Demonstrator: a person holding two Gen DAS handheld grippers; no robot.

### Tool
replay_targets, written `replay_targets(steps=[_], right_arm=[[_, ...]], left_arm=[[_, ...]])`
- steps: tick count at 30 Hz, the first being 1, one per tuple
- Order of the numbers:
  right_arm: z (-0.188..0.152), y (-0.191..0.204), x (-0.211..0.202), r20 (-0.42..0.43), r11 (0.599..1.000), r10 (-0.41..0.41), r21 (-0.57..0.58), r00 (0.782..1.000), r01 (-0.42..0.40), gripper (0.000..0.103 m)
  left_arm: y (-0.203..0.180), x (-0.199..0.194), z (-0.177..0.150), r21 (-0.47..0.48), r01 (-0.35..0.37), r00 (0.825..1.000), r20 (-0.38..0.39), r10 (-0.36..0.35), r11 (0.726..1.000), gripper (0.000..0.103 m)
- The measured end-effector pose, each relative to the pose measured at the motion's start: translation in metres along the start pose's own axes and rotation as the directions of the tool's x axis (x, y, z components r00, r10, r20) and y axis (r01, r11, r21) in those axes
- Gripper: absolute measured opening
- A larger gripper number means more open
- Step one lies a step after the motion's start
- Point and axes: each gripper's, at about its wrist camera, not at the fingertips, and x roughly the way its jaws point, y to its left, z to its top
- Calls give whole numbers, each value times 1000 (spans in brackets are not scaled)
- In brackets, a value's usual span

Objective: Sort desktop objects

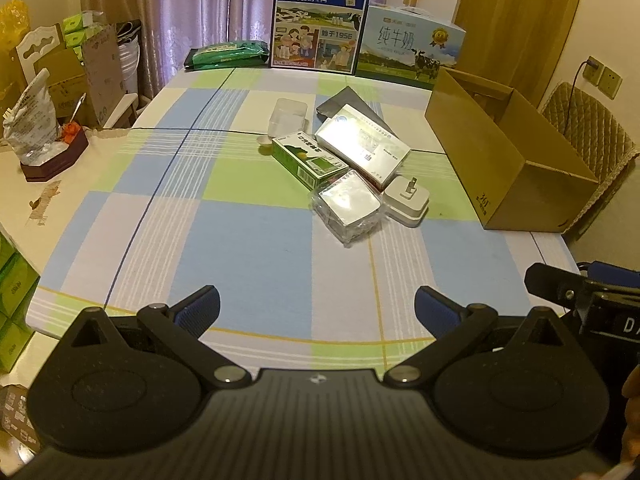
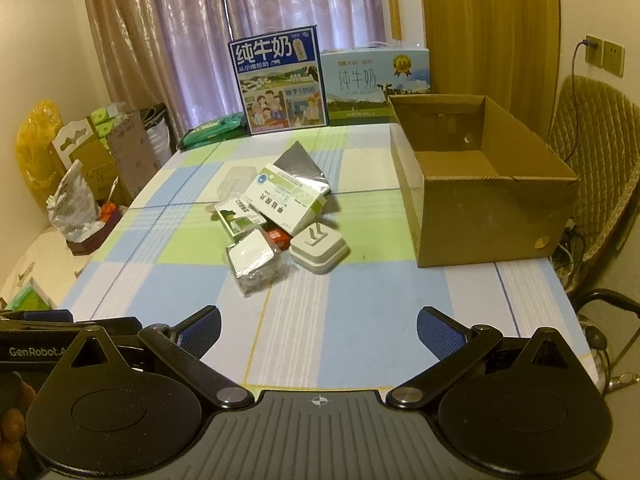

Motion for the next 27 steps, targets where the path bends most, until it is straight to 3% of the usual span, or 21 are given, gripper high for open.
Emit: replay_targets(steps=[11,17,22,27], right_arm=[[-3,-2,6,-6,1000,5,-5,1000,-5,101],[-4,-1,6,80,999,14,-48,997,-10,101],[2,-7,18,61,998,40,-41,997,-37,101],[11,-9,35,25,994,62,-96,998,-59,101]], left_arm=[[4,3,0,-5,0,1000,3,1,1000,102],[4,11,7,45,7,1000,20,-8,999,102],[5,23,19,130,28,999,29,-32,991,102],[4,41,34,268,66,997,19,-74,961,102]])
